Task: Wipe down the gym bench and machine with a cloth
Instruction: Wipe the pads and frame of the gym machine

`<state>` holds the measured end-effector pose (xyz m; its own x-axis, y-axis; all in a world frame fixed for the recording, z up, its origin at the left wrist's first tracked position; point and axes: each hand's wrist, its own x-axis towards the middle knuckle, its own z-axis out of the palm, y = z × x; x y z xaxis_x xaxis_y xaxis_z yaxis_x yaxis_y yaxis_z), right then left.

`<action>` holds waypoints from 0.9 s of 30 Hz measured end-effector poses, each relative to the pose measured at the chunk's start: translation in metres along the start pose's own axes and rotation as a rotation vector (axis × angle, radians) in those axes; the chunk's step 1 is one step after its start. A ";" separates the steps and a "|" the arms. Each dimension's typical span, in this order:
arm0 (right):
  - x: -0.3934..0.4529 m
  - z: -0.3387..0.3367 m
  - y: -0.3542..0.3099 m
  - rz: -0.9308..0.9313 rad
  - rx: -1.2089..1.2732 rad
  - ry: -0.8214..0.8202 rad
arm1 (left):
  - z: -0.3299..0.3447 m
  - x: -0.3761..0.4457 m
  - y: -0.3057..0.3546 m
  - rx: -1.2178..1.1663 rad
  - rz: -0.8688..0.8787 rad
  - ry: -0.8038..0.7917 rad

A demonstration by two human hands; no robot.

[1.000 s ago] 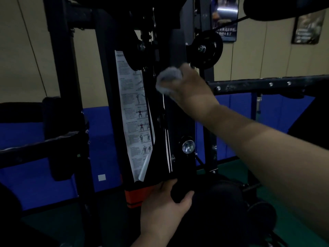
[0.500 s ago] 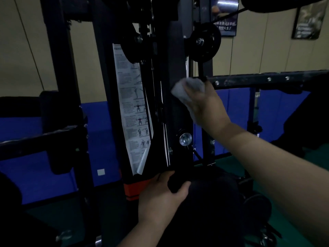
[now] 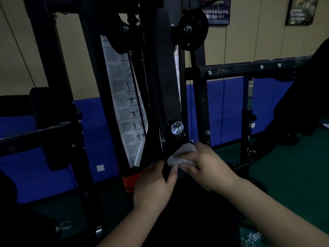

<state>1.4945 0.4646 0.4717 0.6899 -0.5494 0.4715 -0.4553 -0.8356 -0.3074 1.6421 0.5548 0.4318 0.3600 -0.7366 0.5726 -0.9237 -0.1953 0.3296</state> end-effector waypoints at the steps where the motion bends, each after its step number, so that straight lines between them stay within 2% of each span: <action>1: 0.003 -0.004 0.005 0.010 0.022 0.008 | -0.002 0.000 0.001 -0.007 -0.010 -0.024; 3: 0.008 -0.019 0.012 0.064 0.064 -0.023 | -0.004 0.000 0.001 -0.027 -0.047 -0.075; 5: 0.011 -0.027 0.034 0.228 0.081 -0.080 | -0.006 0.000 0.001 -0.057 -0.062 -0.098; 8: 0.007 -0.024 0.074 0.472 -0.086 -0.026 | -0.006 0.001 0.001 -0.065 -0.068 -0.114; 11: -0.022 -0.004 0.109 0.599 -0.234 -0.141 | -0.006 0.002 0.002 -0.087 -0.087 -0.147; 13: -0.039 0.007 0.119 0.681 -0.154 -0.093 | -0.007 0.000 0.000 -0.128 -0.073 -0.139; 14: -0.041 0.008 0.117 0.704 -0.092 0.010 | -0.008 -0.001 -0.001 -0.152 -0.060 -0.128; 16: -0.034 -0.002 0.095 0.657 0.031 0.269 | -0.009 -0.007 -0.007 -0.212 -0.064 -0.127; 17: -0.025 -0.010 0.079 0.580 0.061 0.344 | -0.010 -0.010 -0.010 -0.244 -0.086 -0.143; 18: -0.015 -0.017 0.060 0.492 0.069 0.354 | -0.011 -0.013 -0.013 -0.274 -0.115 -0.155; 20: 0.002 -0.020 0.025 0.325 0.022 0.229 | -0.009 -0.017 -0.019 -0.304 -0.159 -0.165; 22: 0.012 -0.008 0.005 0.277 0.004 0.108 | -0.008 -0.020 -0.026 -0.313 -0.171 -0.181; 25: 0.015 0.011 -0.013 0.198 -0.013 0.116 | -0.012 -0.024 -0.032 -0.328 -0.157 -0.270; 27: 0.013 0.018 -0.027 0.082 -0.021 0.116 | -0.015 -0.026 -0.035 -0.353 -0.141 -0.281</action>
<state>1.5255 0.4804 0.4714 0.5809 -0.6105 0.5383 -0.5200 -0.7872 -0.3317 1.6668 0.5902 0.4165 0.3840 -0.8751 0.2946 -0.7500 -0.1095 0.6523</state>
